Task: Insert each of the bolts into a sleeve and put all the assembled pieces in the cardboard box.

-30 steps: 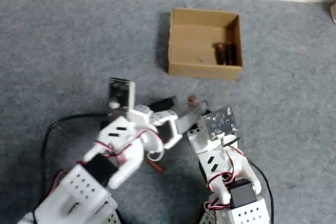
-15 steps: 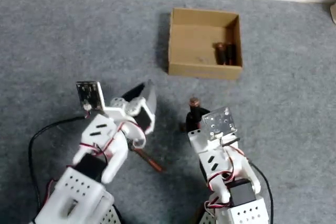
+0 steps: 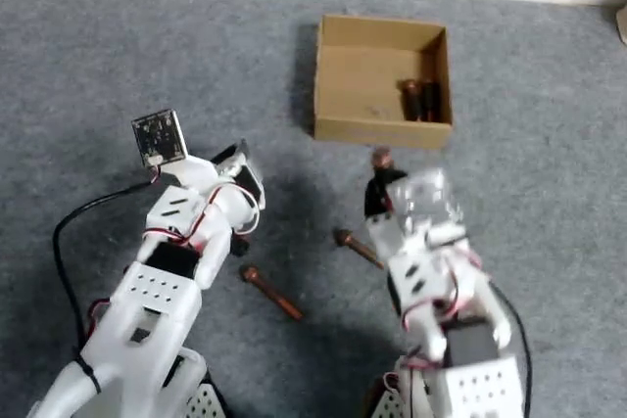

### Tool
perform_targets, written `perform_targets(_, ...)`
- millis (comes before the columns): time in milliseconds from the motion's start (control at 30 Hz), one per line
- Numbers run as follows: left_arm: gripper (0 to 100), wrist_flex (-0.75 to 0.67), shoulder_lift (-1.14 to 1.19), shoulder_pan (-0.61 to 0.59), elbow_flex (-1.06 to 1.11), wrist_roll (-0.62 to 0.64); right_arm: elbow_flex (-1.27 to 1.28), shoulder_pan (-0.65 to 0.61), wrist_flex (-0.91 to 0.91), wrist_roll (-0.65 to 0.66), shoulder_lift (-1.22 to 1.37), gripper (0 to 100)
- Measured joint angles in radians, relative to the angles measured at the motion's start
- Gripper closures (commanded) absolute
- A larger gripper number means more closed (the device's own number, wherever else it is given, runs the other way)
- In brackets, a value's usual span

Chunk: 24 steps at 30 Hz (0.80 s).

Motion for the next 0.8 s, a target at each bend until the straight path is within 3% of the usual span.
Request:
perform_targets(333,99,0.0,0.0,-0.017,0.0,0.0,-0.895,0.132,-0.002,0.015,1.048,99.5)
perform_targets(800,99,0.0,0.0,-0.015,0.0,0.0,-2.188,0.167,0.319,0.017,2.274,99.5)
